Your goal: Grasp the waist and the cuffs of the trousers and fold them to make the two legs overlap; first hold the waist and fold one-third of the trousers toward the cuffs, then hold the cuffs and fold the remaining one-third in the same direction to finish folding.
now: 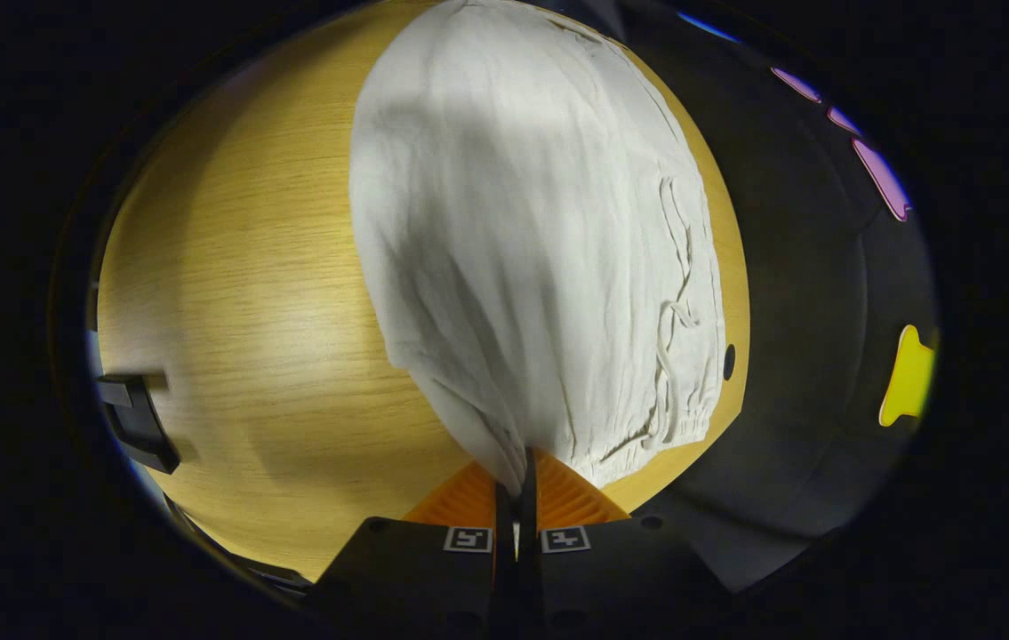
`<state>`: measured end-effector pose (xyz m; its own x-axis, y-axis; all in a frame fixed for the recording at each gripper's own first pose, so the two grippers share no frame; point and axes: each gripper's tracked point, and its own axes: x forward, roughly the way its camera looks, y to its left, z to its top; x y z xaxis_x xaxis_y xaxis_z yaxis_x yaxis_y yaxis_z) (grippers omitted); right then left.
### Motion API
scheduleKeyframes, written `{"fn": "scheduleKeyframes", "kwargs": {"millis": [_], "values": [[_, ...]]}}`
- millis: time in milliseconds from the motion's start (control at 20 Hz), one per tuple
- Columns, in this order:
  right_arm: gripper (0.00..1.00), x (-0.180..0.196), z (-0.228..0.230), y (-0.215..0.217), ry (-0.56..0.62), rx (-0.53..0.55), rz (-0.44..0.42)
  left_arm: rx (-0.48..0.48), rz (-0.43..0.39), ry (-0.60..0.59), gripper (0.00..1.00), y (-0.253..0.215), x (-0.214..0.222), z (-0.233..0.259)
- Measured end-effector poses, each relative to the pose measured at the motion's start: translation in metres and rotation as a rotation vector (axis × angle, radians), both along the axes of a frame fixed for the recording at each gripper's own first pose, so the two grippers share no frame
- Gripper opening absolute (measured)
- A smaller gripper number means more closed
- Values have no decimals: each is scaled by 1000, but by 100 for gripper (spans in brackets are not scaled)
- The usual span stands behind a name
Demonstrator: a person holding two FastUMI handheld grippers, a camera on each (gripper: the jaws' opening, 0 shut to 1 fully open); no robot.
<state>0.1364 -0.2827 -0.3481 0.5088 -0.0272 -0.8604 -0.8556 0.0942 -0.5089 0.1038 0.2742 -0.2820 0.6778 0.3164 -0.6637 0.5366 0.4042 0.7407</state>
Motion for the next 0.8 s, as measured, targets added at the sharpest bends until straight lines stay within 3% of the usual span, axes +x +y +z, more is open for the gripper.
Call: {"fn": "scheduleKeyframes", "kwargs": {"millis": [450,600,800], "values": [[5,44,67,6,-151,66,-57,-38,9,-234,5,1,28,92],[5,75,86,7,-191,101,-89,-57,21,-306,5,3,56,119],[5,119,98,8,-221,189,-196,-24,-3,-399,5,4,111,150]]}}
